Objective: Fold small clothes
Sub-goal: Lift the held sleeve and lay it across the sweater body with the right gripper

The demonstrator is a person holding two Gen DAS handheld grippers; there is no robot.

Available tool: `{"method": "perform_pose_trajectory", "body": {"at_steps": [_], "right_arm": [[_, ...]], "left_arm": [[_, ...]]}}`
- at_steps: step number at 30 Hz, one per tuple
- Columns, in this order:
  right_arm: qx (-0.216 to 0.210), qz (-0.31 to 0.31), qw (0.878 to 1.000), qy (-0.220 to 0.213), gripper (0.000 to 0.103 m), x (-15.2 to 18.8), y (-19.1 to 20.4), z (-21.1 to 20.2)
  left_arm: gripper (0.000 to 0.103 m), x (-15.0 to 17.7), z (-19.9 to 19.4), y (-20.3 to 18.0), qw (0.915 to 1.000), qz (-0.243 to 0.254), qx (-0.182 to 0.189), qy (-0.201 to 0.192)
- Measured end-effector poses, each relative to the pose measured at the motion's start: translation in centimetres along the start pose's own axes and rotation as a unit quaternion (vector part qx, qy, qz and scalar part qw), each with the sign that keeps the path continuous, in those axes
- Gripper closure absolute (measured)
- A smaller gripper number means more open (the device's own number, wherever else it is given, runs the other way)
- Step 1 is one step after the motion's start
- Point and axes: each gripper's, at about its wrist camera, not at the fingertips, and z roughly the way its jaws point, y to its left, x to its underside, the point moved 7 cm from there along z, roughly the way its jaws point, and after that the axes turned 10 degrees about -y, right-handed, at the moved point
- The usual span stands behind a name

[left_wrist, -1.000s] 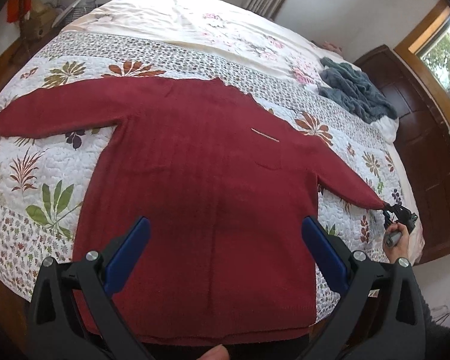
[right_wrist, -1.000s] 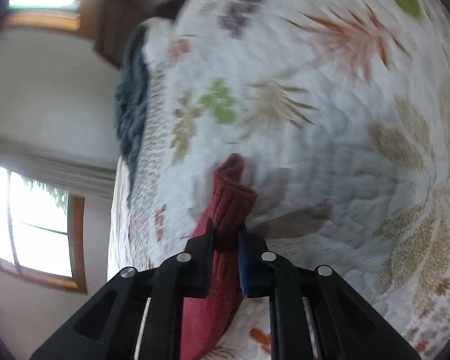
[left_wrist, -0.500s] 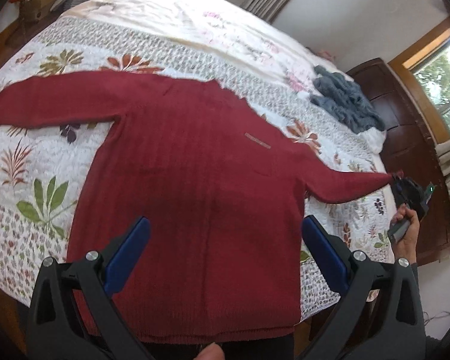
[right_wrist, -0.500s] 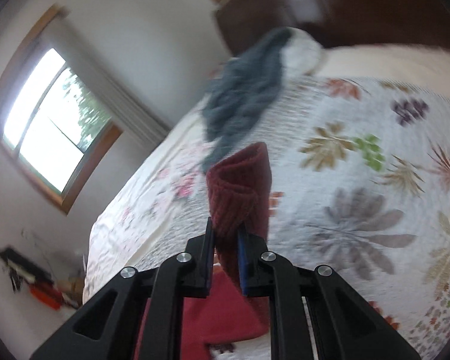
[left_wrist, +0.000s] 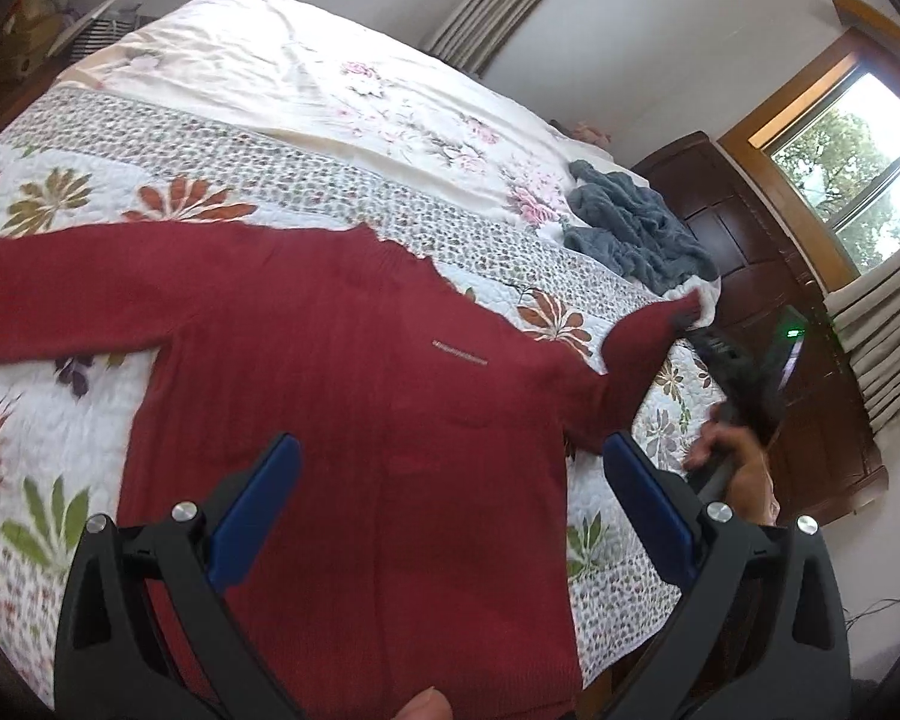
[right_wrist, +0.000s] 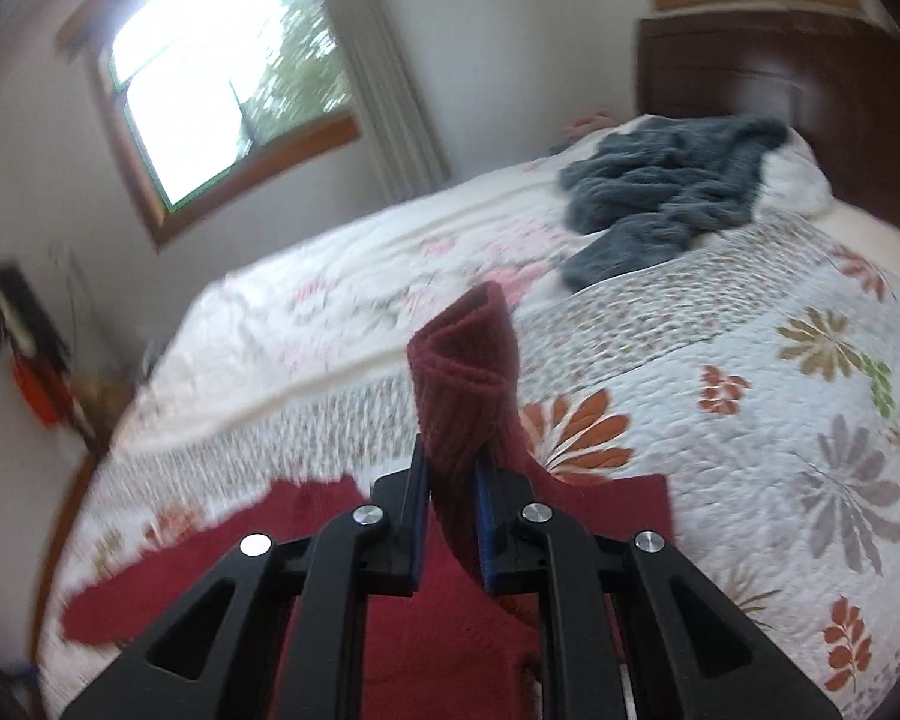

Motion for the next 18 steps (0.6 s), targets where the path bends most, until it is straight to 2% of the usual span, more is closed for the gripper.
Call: {"method": "perform_pose_trajectory", "body": {"at_steps": [6,11,13,14,15,17,18], "right_arm": [[-0.002,-0.091,0.994,0.067,0.090,8.3,6.0,5.4],[-0.006,-0.160,0.978,0.134,0.089,16.2,8.9,8.9],[-0.013,-0.175,0.971,0.163,0.082,18.9,9.4,9.5],[-0.017,-0.176,0.969,0.170,0.076,19.6,9.5,9.4],[-0.024,-0.176,0.968,0.177,0.063,20.3,9.6,9.2],[-0.028,-0.173,0.969,0.172,0.055,20.8,9.4,8.0],[-0.029,-0.167,0.971,0.168,0.055,20.8,9.2,7.2]], "left_arm": [[0.003,-1.7,5.9,0.0,0.9990,-0.010,0.028,0.034],[0.003,-1.4,12.4,0.8,0.9931,-0.054,0.060,0.085],[0.003,-0.8,14.7,1.0,0.9886,-0.076,0.073,0.108],[0.003,-0.3,16.5,1.2,0.9852,-0.089,0.077,0.125],[0.003,0.1,17.9,1.4,0.9822,-0.100,0.078,0.139],[0.003,1.0,20.4,1.8,0.9762,-0.125,0.077,0.160],[0.003,1.5,21.6,1.9,0.9727,-0.137,0.081,0.169]]}}
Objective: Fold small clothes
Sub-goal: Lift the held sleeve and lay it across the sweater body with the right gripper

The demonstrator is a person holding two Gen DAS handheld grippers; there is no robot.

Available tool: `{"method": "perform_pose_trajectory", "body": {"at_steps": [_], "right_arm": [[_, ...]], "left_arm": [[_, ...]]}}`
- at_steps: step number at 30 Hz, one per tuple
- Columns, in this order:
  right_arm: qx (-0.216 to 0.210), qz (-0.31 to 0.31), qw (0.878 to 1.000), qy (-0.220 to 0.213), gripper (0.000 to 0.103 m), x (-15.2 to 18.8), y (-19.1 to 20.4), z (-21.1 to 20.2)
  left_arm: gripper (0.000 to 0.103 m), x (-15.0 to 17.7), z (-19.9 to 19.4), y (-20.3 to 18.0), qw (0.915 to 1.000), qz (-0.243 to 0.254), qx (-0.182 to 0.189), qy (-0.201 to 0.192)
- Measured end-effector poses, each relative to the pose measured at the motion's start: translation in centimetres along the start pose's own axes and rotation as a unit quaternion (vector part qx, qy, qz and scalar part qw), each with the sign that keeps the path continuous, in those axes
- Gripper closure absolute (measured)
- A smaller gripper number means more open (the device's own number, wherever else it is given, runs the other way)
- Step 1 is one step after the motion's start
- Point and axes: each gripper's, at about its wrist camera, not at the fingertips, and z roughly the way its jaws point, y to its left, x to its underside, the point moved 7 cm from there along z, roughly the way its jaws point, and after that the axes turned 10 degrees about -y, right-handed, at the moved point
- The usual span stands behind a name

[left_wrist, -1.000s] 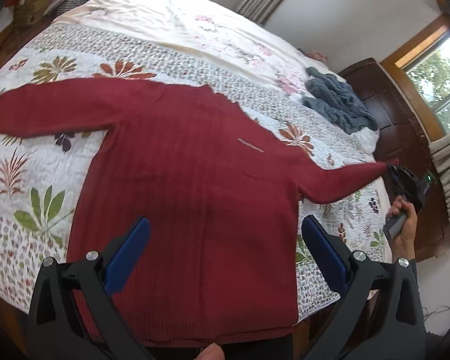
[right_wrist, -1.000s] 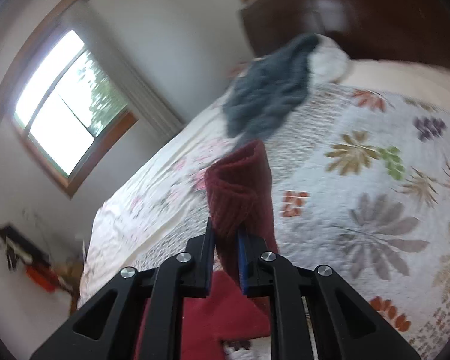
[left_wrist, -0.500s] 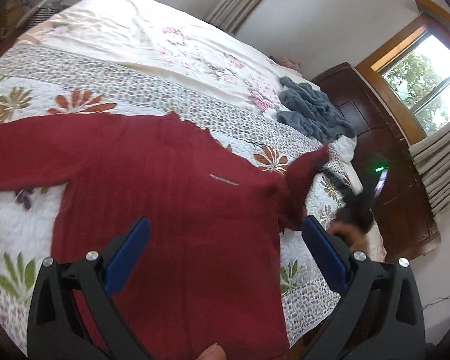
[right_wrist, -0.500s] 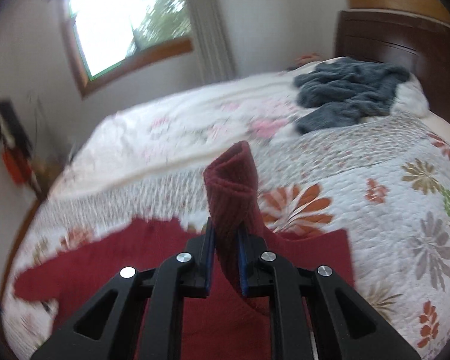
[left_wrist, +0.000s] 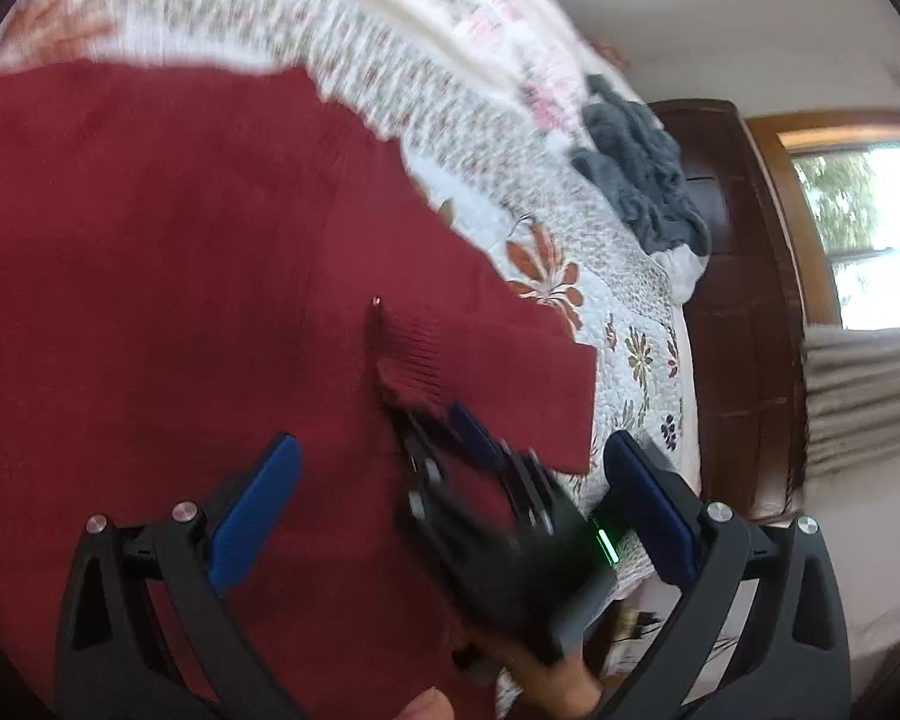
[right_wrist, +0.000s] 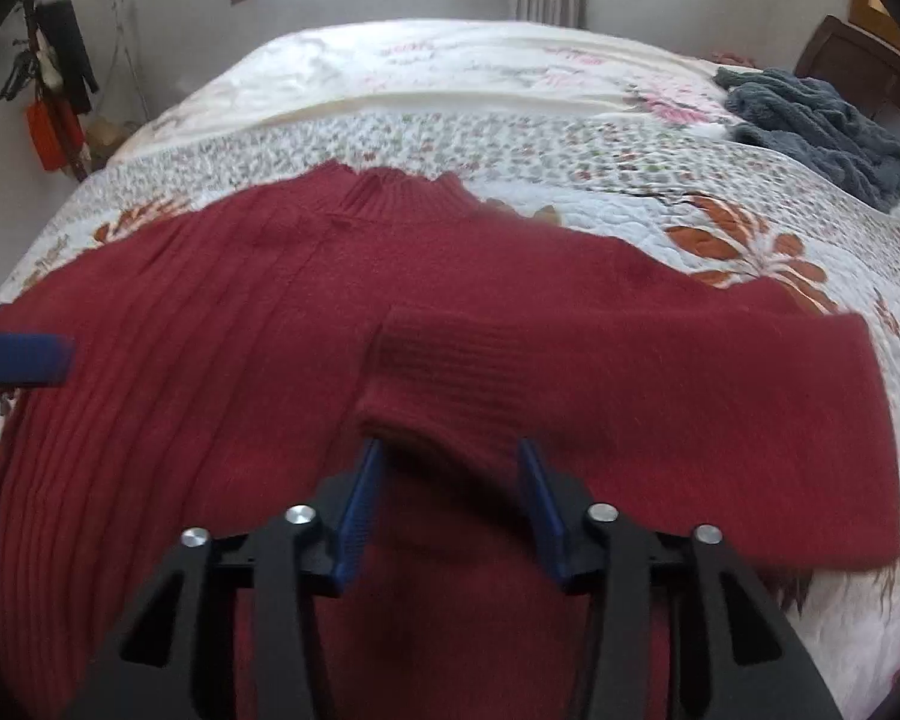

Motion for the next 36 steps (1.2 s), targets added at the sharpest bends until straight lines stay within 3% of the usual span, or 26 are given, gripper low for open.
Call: {"method": "perform_pose_trajectory", "body": {"at_steps": [6,12,13,14,17,19,25,31,36], "right_arm": [[-0.024,0.074,0.997,-0.019,0.054,2.5,-1.5,-5.7],[-0.042,0.149,0.987,-0.040,0.051,4.2,-2.6,-10.4],[-0.046,0.160,0.985,-0.041,0.051,4.3,-2.7,-11.0],[-0.050,0.168,0.984,-0.042,0.051,4.3,-2.9,-11.3],[-0.061,0.180,0.981,-0.049,0.051,4.2,-2.6,-12.2],[-0.068,0.180,0.980,-0.051,0.051,4.0,-2.1,-12.6],[-0.076,0.184,0.978,-0.055,0.051,4.5,-1.5,-13.7],[-0.084,0.188,0.977,-0.046,0.051,5.2,-0.7,-13.7],[-0.093,0.193,0.976,-0.038,0.051,5.8,0.3,-13.5]], "left_arm": [[0.003,1.1,7.3,1.5,0.9969,-0.051,0.006,0.060],[0.005,0.6,11.7,2.0,0.9919,-0.107,0.003,0.069],[0.011,0.5,11.9,1.9,0.9909,-0.116,0.007,0.068],[0.037,0.5,12.1,1.9,0.9901,-0.121,0.006,0.070],[0.076,0.6,12.7,2.6,0.9893,-0.118,-0.025,0.082],[0.094,0.6,12.9,3.0,0.9890,-0.115,-0.041,0.084],[0.097,-2.2,9.4,0.3,0.9961,-0.072,-0.023,0.046],[0.097,-7.6,1.7,-4.6,0.9999,0.009,0.001,-0.007],[0.097,-10.8,-4.1,-4.8,0.9986,0.037,-0.002,-0.038]]}}
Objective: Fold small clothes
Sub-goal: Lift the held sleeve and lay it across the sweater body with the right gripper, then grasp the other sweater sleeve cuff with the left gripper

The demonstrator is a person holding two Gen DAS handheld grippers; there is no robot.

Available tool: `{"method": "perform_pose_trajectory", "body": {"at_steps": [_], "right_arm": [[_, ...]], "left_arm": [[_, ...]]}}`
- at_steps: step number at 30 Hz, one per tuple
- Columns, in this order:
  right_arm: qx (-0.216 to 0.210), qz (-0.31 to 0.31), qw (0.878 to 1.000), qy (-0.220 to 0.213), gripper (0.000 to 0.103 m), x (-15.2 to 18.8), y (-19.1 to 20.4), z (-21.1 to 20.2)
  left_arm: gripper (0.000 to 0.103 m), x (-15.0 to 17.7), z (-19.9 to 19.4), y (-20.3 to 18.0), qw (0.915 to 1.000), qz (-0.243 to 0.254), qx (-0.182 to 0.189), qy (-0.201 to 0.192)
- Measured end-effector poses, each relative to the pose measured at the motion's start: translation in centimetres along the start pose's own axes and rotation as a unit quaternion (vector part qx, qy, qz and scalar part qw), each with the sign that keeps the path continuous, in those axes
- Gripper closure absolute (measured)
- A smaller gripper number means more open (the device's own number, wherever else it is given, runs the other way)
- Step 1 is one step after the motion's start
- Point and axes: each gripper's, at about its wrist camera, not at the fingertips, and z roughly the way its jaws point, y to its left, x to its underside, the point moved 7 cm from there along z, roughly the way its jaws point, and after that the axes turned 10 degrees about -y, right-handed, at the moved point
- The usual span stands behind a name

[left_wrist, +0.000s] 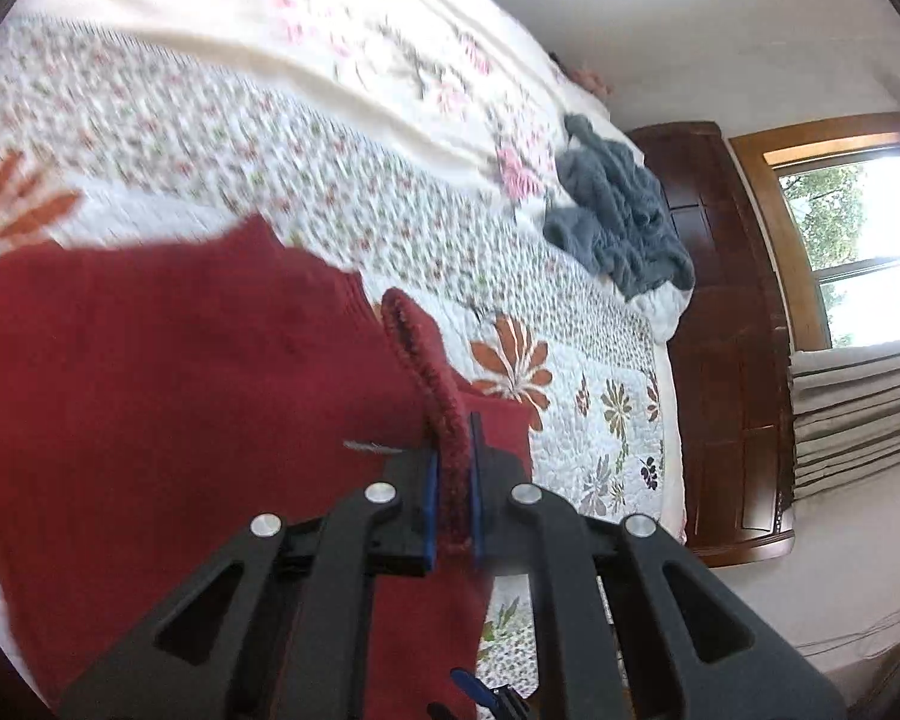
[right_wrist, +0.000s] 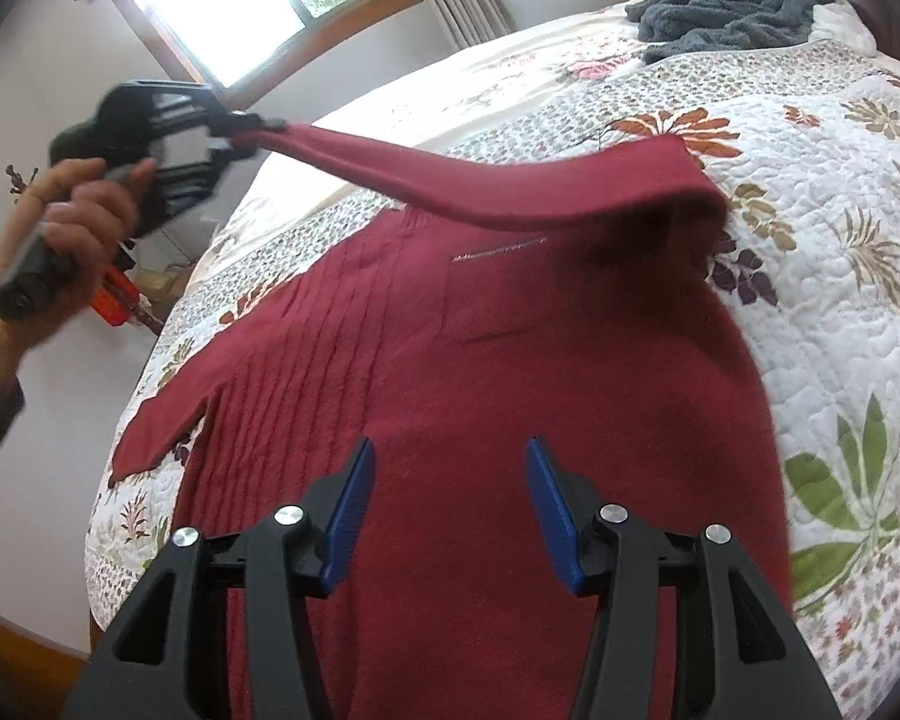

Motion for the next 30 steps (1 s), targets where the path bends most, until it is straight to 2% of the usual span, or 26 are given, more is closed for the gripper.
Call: {"method": "perform_pose_trajectory", "body": {"at_steps": [6,14,18,21,22,23,25,27,30], "right_arm": [[-0.006,-0.001,1.000,0.010,0.051,1.0,0.7,0.3],[-0.005,0.004,1.000,0.020,0.051,1.8,0.3,0.8],[-0.006,0.002,1.000,0.020,0.051,1.7,0.3,0.8],[-0.008,-0.001,1.000,0.020,0.051,1.6,0.5,0.6],[-0.010,-0.002,1.000,0.018,0.051,1.5,0.6,0.5],[-0.011,-0.002,1.000,0.017,0.051,1.4,0.7,0.4],[-0.015,0.000,1.000,0.017,0.051,1.5,1.0,0.4],[-0.017,0.002,1.000,0.019,0.051,1.6,1.3,0.5],[-0.022,0.001,0.999,0.023,0.051,1.8,2.1,0.6]], "left_arm": [[0.097,-2.4,-3.1,3.9,0.9993,0.007,-0.032,-0.015],[0.097,-1.0,-2.4,13.9,0.9954,-0.033,-0.090,0.002],[0.094,-0.3,-2.0,18.4,0.9880,-0.048,-0.147,0.009],[0.084,-0.7,-3.8,19.9,0.9779,-0.049,-0.202,-0.024],[0.076,-0.9,-4.7,19.7,0.9767,-0.045,-0.205,-0.043],[0.066,-1.3,-5.8,19.0,0.9777,-0.049,-0.193,-0.068],[0.063,-1.2,-6.3,18.0,0.9818,-0.062,-0.159,-0.083],[0.062,-0.5,-4.7,17.2,0.9888,-0.066,-0.118,-0.063],[0.064,0.9,-1.5,19.0,0.9874,-0.085,-0.131,-0.025]]}}
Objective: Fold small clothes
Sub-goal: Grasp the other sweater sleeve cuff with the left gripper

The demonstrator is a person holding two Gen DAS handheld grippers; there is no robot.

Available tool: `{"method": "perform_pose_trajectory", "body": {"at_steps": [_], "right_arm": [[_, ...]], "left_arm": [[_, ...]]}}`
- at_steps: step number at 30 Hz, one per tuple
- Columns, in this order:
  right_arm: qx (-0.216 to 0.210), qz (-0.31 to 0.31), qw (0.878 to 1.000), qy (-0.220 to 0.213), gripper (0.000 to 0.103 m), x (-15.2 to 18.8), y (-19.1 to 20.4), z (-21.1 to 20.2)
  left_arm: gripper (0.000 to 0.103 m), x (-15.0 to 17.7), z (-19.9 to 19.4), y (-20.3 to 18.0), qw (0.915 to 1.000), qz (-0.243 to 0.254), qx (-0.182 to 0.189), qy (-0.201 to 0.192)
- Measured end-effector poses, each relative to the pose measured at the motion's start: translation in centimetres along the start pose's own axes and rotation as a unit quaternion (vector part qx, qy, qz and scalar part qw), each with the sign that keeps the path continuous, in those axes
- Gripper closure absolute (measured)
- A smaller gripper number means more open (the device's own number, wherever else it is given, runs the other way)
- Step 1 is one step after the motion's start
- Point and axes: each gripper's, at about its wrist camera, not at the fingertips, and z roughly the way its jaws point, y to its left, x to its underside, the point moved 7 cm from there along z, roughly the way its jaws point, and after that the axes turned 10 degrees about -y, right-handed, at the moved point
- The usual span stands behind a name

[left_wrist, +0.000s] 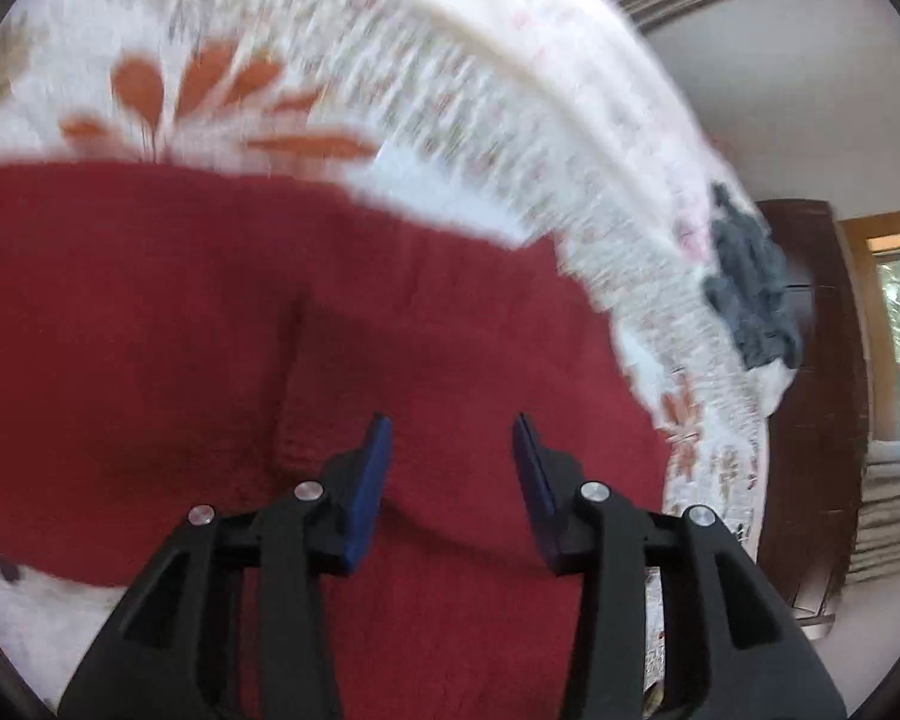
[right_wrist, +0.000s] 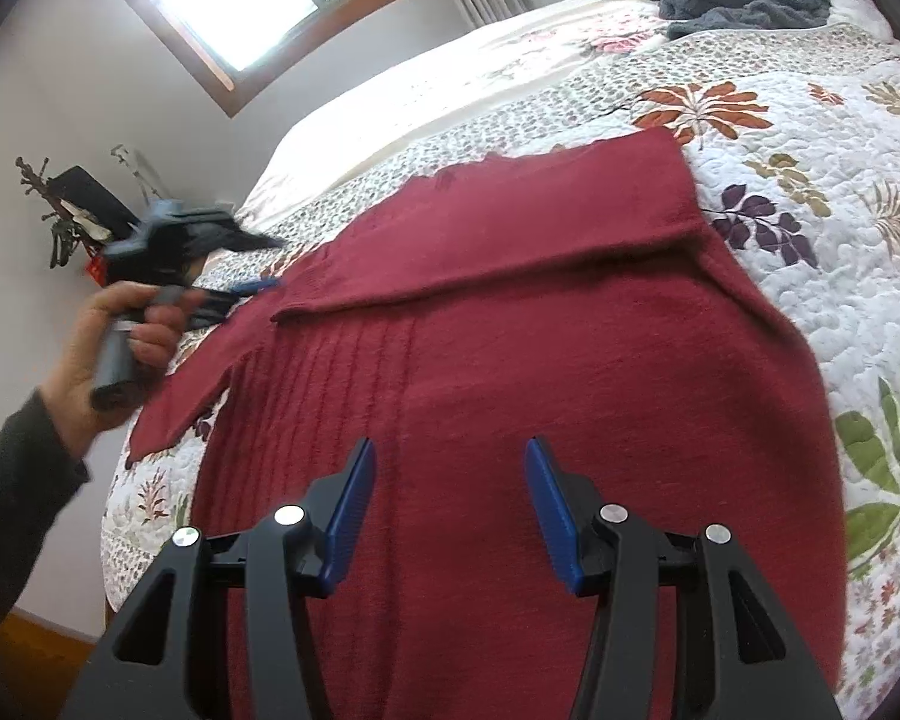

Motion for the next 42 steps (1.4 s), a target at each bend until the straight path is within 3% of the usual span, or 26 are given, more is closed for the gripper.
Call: {"method": "perform_pose_trajectory", "body": {"at_steps": [2,4,6,8,12,14,19,21,25,30,31,33,34,35,38,42], "right_arm": [[0.000,-0.008,1.000,0.001,0.051,0.0,0.5,-0.2],[0.003,-0.013,1.000,0.004,0.051,-0.1,0.7,-0.5],[0.008,-0.021,1.000,0.005,0.051,-0.2,0.8,-0.9],[0.012,-0.027,1.000,0.005,0.051,-0.4,0.9,-1.1],[0.007,-0.036,0.999,0.003,0.051,-0.7,2.5,-1.4],[-0.003,-0.044,0.999,0.002,0.051,-0.7,4.3,-1.4],[-0.030,-0.071,0.997,0.016,0.047,0.5,8.8,-0.7],[-0.037,-0.079,0.996,0.022,0.047,1.0,10.2,-0.4],[-0.045,-0.090,0.995,0.030,0.047,1.9,12.7,0.2],[-0.043,-0.100,0.993,0.039,0.047,2.7,14.4,0.6],[-0.041,-0.103,0.993,0.040,0.047,2.7,14.6,0.5],[-0.037,-0.105,0.993,0.041,0.047,2.8,14.5,0.6],[-0.034,-0.105,0.993,0.041,0.047,2.9,14.5,0.6],[-0.032,-0.104,0.993,0.042,0.047,2.9,14.4,0.8],[-0.028,-0.100,0.994,0.044,0.047,3.0,14.3,1.0],[-0.032,-0.096,0.994,0.045,0.047,3.0,14.3,0.7]], "left_arm": [[0.075,0.3,1.5,2.2,0.9995,-0.016,-0.026,0.009],[0.081,0.2,1.2,3.5,0.9989,-0.044,-0.011,0.009],[0.073,-0.4,-0.4,4.1,0.9987,-0.050,0.000,-0.003],[0.051,-1.2,-3.7,5.5,0.9980,-0.053,0.010,-0.031],[0.027,-2.2,-12.4,10.9,0.9915,-0.084,0.024,-0.096],[0.020,-2.6,-17.4,15.7,0.9842,-0.111,0.013,-0.138],[0.021,-1.8,-28.4,29.4,0.9568,-0.200,-0.040,-0.207],[0.021,-1.0,-31.1,33.4,0.9459,-0.229,-0.058,-0.222],[0.021,-0.4,-32.4,38.2,0.9291,-0.284,-0.059,-0.229],[0.022,-1.9,-30.9,39.7,0.9311,-0.279,-0.067,-0.226],[0.025,-2.1,-30.4,39.7,0.9303,-0.279,-0.068,-0.228],[0.049,-2.5,-30.0,40.5,0.9282,-0.283,-0.082,-0.227],[0.068,-2.7,-29.8,40.8,0.9279,-0.286,-0.081,-0.225],[0.081,-3.0,-29.6,41.0,0.9265,-0.292,-0.083,-0.222],[0.095,-3.3,-30.0,41.8,0.9235,-0.298,-0.084,-0.226],[0.096,-4.8,-31.8,38.9,0.9315,-0.256,-0.082,-0.245]]}}
